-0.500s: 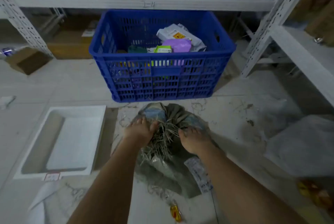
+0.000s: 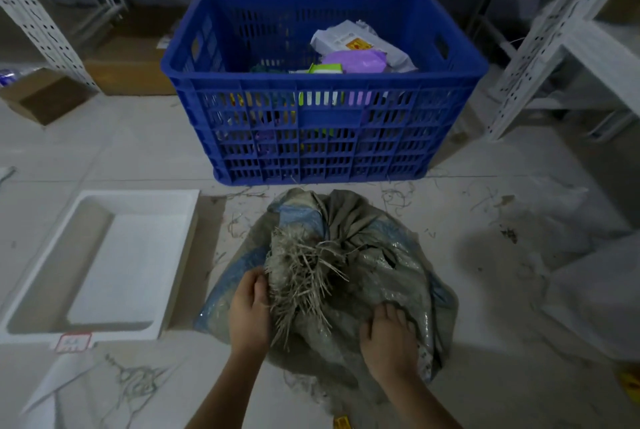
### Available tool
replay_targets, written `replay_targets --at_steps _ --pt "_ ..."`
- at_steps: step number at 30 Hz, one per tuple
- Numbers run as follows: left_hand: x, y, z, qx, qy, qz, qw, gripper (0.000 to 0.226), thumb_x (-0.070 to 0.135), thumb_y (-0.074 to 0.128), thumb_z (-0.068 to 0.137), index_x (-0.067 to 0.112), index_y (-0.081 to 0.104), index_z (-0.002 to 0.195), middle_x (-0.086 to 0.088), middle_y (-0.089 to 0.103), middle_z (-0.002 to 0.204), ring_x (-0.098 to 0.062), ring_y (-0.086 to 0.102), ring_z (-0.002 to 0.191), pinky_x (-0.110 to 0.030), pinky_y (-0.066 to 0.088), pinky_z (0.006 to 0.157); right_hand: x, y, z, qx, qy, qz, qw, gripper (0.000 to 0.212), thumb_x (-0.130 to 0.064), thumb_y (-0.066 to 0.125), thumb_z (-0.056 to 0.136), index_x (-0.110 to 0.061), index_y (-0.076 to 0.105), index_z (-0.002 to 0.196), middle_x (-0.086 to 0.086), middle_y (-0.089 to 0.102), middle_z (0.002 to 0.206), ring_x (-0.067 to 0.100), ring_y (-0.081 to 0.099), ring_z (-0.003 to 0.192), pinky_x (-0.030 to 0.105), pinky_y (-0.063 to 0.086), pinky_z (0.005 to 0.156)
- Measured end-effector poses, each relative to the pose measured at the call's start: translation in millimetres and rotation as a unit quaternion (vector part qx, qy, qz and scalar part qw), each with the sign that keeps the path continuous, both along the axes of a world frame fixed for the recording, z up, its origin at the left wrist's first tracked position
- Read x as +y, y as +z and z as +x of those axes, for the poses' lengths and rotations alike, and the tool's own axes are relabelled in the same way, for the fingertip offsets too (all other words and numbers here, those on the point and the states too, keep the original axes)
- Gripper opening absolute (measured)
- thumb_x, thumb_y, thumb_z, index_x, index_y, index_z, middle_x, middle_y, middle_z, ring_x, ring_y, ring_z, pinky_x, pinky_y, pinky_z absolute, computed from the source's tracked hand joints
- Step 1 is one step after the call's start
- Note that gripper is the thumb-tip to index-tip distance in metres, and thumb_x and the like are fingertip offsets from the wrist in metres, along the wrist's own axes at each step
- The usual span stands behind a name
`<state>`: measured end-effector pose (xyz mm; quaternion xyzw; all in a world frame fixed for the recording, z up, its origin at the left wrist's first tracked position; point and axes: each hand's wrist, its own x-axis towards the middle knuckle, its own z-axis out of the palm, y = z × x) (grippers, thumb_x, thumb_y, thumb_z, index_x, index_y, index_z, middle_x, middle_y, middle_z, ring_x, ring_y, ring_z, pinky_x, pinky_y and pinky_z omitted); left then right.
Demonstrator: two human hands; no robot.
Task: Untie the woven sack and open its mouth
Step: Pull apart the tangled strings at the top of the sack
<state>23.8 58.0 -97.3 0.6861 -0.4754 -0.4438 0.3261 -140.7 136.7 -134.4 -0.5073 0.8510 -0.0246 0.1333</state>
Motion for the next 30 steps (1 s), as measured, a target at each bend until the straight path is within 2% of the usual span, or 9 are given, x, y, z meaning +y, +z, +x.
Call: replay_targets --at_steps 4,7,11,14,18,22,25,27,30 --pt "1 -18 3 0.006 -0.013 -0.003 1.000 0.024 0.019 0.041 0.093 0.016 0.061 0.106 -0.004 0.060 0.099 -0.022 0.055 0.098 -0.027 0.035 0.084 -1 -6 9 -0.015 -0.024 -0.043 0.999 0.038 -0.031 0.035 0.068 -0.009 0.066 0.071 0.008 0.065 0.069 0.027 0.064 0.066 0.033 0.053 0.061" --pt "0 -19 1 0.026 -0.001 -0.010 1.000 0.029 0.010 0.040 0.095 0.011 0.061 0.114 -0.001 0.059 0.102 -0.017 0.053 0.098 -0.025 0.035 0.086 -7 -8 15 -0.067 -0.015 -0.138 0.988 0.040 -0.026 0.056 0.072 -0.005 0.064 0.104 0.011 0.067 0.104 0.028 0.064 0.097 0.037 0.052 0.081" --pt "-6 -15 4 0.027 0.017 -0.028 0.999 0.033 -0.001 0.039 0.093 0.008 0.062 0.115 0.001 0.059 0.101 -0.011 0.052 0.089 -0.022 0.037 0.081 -30 1 21 -0.227 0.029 -0.224 0.947 0.069 -0.017 0.070 0.075 -0.011 0.041 0.137 0.009 0.042 0.143 0.025 0.041 0.133 0.037 0.036 0.108" --pt "-17 -17 19 -0.001 0.006 -0.078 0.997 0.036 -0.004 0.043 0.089 0.009 0.063 0.115 -0.004 0.063 0.102 -0.014 0.055 0.085 -0.021 0.041 0.076 -49 12 18 -0.240 0.068 -0.231 0.940 0.081 -0.022 0.073 0.076 -0.018 0.030 0.145 0.004 0.036 0.149 0.019 0.032 0.138 0.035 0.030 0.113" --pt "-32 -8 34 0.009 -0.011 -0.109 0.994 0.032 0.004 0.048 0.092 0.010 0.060 0.121 0.000 0.063 0.102 -0.003 0.057 0.081 0.002 0.041 0.066 -64 25 15 -0.215 0.124 -0.184 0.951 0.086 -0.021 0.075 0.074 -0.020 0.028 0.146 -0.001 0.033 0.152 0.015 0.027 0.140 0.032 0.027 0.115" --pt "-36 0 26 -0.004 -0.146 -0.030 0.989 0.044 -0.013 0.038 0.086 0.002 0.060 0.122 -0.009 0.068 0.109 -0.015 0.063 0.094 -0.008 0.048 0.072 -67 27 17 -0.207 0.185 -0.181 0.943 0.074 -0.015 0.077 0.070 -0.018 0.045 0.137 0.001 0.048 0.143 0.019 0.038 0.135 0.039 0.034 0.113" --pt "-34 9 20 0.019 -0.187 -0.033 0.982 0.033 -0.012 0.044 0.085 0.004 0.066 0.105 -0.006 0.070 0.084 0.001 0.061 0.066 0.001 0.043 0.055 -67 27 22 -0.256 0.143 -0.212 0.932 0.060 -0.017 0.075 0.073 -0.015 0.055 0.129 0.003 0.057 0.133 0.016 0.048 0.125 0.031 0.038 0.108" --pt "-34 14 17 0.044 -0.207 -0.034 0.977 0.034 -0.011 0.047 0.086 0.008 0.065 0.108 -0.002 0.066 0.082 0.001 0.058 0.066 0.000 0.045 0.055 -70 22 26 -0.292 0.116 -0.221 0.923 0.059 -0.017 0.075 0.073 -0.015 0.054 0.129 0.002 0.056 0.133 0.013 0.049 0.123 0.030 0.039 0.107" --pt "-36 14 15 0.066 -0.229 0.010 0.971 0.039 -0.010 0.050 0.085 0.006 0.058 0.121 -0.010 0.067 0.097 -0.011 0.062 0.071 -0.019 0.054 0.063 -68 5 28 -0.336 0.097 -0.199 0.916 0.078 -0.010 0.076 0.070 -0.025 0.039 0.138 -0.002 0.042 0.144 0.014 0.040 0.133 0.034 0.035 0.112"
